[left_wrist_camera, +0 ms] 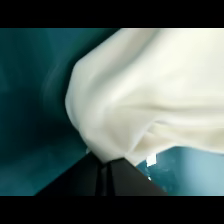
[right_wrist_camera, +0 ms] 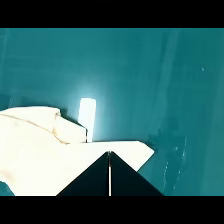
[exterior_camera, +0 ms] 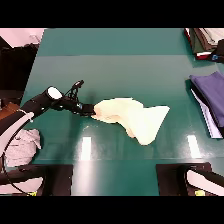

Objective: Fold the shirts.

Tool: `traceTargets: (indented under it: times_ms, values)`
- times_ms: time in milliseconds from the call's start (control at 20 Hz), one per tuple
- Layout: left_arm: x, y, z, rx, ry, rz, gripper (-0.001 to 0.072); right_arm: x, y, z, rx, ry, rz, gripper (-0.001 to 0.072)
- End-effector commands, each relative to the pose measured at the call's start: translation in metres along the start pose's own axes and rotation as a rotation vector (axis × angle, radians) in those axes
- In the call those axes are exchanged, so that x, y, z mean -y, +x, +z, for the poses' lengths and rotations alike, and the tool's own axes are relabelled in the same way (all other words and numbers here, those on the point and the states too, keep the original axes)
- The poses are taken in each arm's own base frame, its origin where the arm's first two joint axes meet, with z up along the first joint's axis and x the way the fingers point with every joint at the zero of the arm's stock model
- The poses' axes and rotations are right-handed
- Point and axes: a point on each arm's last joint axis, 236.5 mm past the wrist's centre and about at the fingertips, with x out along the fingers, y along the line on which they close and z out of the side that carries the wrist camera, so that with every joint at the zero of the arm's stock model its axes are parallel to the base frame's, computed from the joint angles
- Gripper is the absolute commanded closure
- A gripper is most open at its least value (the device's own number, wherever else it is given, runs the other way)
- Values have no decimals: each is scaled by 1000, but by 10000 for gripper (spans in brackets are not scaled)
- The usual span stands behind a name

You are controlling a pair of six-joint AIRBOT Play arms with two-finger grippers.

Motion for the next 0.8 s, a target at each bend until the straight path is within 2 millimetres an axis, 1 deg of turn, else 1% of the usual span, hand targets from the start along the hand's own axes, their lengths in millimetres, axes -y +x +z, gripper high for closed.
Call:
traceTargets:
  times_ms: [0, 100, 150, 200, 250, 300, 350, 400, 450, 500, 550, 600, 650, 700, 750]
  values:
    - [9, 1, 2, 6, 12, -21, 681, 1, 6, -27, -100, -25, 8, 692]
    - [15, -13, 13, 20, 75, -4, 681, 3, 22, -62, -201, -6, 18, 692]
    - [19, -23, 20, 30, 122, 13, 681, 5, 33, -83, -248, 10, 23, 691]
    - [26, -35, 27, 43, 168, 25, 681, 7, 45, -108, -298, 36, 30, 688]
    - [31, -46, 33, 55, 208, 38, 681, 7, 59, -134, -343, 65, 50, 613]
    - [35, -56, 37, 62, 246, 55, 681, 6, 74, -164, -395, 101, 75, 370]
    - [40, -63, 40, 63, 268, 56, 681, 6, 89, -194, -445, 139, 92, 194]
    - [44, -66, 41, 63, 277, 52, 681, 1, 104, -225, -495, 189, 132, 188]
    - [46, -68, 42, 67, 281, 50, 680, -9, 116, -253, -541, 246, 187, 189]
    - [46, -68, 42, 67, 280, 50, 681, -21, 127, -280, -577, 316, 245, 192]
    - [46, -68, 41, 66, 281, 50, 680, -28, 137, -299, -593, 377, 280, 198]
    - [46, -68, 41, 63, 280, 49, 680, -30, 148, -317, -595, 430, 292, 206]
    - [46, -68, 39, 55, 280, 47, 680, -29, 157, -331, -585, 470, 290, 206]
    - [46, -68, 37, 46, 280, 46, 681, -29, 163, -339, -565, 496, 287, 206]
    - [46, -68, 35, 38, 280, 44, 680, -30, 168, -341, -534, 527, 296, 207]
